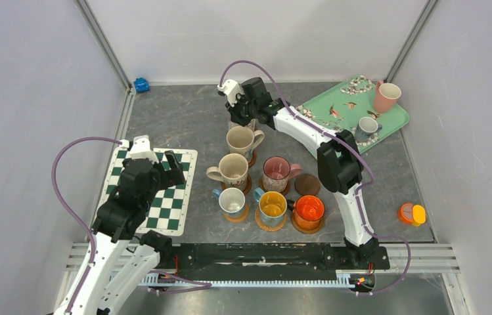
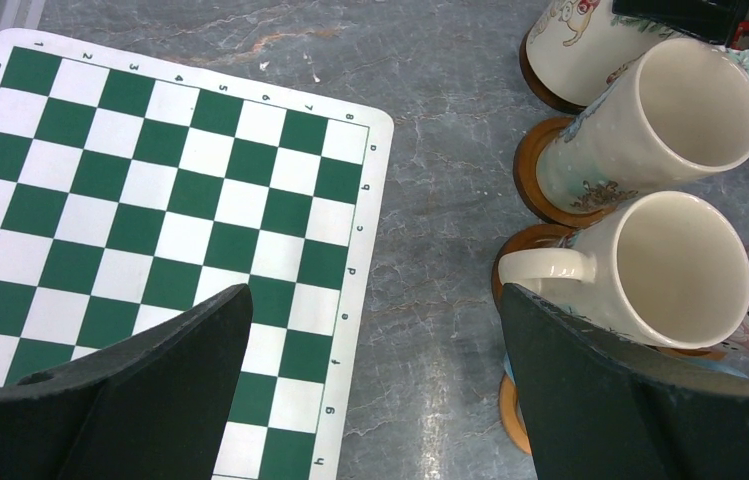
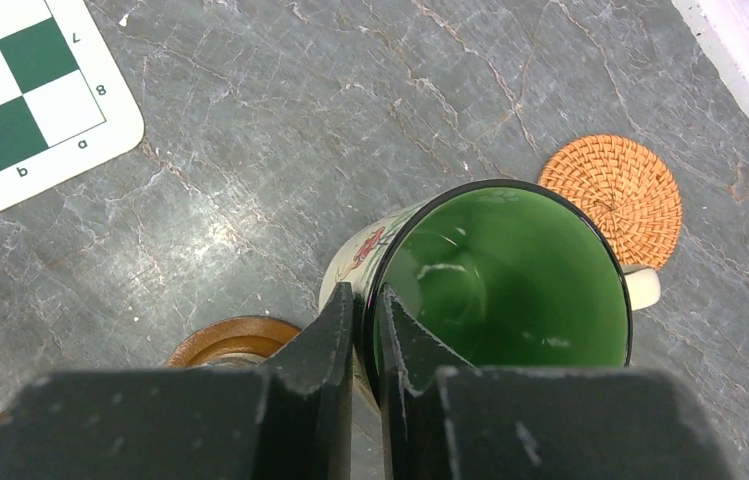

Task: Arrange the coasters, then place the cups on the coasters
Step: Place the cup on the coaster.

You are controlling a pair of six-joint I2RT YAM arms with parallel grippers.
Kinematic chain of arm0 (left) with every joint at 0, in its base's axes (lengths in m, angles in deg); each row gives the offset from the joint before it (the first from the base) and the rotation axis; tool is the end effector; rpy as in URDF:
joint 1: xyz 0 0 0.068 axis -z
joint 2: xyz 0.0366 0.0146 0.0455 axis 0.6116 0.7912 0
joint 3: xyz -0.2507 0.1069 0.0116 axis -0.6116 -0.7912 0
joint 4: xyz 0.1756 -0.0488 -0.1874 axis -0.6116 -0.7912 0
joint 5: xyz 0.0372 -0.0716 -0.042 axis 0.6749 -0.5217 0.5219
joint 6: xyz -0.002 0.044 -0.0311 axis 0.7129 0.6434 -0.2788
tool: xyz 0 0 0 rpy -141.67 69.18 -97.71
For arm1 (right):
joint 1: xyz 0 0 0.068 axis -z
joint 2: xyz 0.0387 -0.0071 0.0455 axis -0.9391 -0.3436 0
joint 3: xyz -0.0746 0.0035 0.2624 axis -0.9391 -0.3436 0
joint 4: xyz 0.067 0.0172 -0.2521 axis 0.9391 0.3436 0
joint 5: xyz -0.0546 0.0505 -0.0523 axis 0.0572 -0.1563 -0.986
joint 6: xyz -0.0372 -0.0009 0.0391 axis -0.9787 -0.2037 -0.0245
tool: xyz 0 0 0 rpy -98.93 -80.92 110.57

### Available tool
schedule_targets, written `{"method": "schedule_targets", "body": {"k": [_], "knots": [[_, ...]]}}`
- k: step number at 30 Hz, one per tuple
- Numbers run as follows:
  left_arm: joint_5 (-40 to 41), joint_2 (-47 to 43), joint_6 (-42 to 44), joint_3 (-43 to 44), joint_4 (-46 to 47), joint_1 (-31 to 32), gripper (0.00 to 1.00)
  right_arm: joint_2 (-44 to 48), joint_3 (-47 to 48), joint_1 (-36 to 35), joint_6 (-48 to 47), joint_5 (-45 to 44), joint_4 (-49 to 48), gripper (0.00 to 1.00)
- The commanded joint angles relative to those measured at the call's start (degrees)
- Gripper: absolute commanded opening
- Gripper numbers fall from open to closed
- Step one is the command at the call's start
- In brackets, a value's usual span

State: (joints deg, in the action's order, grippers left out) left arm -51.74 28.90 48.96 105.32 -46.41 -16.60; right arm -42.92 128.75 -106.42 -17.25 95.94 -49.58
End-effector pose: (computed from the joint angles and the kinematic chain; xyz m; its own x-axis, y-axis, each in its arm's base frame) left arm 0.1079 -0.0291 0.3198 -0.4407 -0.1992 -0.8753 -0.0966 0.9799 -0.1743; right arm 0.4113 0.3155 0.2516 -0.2134 -0.5256 -0.8235 -0.8455 0.5218 -0.1139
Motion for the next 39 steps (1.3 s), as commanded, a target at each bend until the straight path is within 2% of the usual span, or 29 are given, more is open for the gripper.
{"method": "schedule_targets", "body": {"k": [1, 7, 10, 36, 39], "knots": [[1.0, -0.5, 1.1, -0.1, 1.8, 0.2, 1.00, 0.9, 2.0, -0.5, -1.4, 0.2, -2.4, 0.11], [1.1, -0.5, 1.1, -0.1, 1.8, 0.2, 1.00, 1.7, 1.5, -0.5, -3.0, -1.3, -2.2, 0.01], [1.0, -0.6, 1.1, -0.1, 1.8, 0.2, 1.00, 2.2, 1.1, -0.5, -3.8, -1.7, -1.9, 0.00], [1.0, -0.6, 1.0, -0.1, 1.8, 0.2, 1.00, 3.8, -1.2, -0.5, -6.2, -2.7, -4.4, 0.00], [1.0, -0.5, 1.0, -0.1, 1.8, 0.2, 1.00, 3.8, -1.5, -0.5, -6.3, -4.0, -4.4, 0.07]]}}
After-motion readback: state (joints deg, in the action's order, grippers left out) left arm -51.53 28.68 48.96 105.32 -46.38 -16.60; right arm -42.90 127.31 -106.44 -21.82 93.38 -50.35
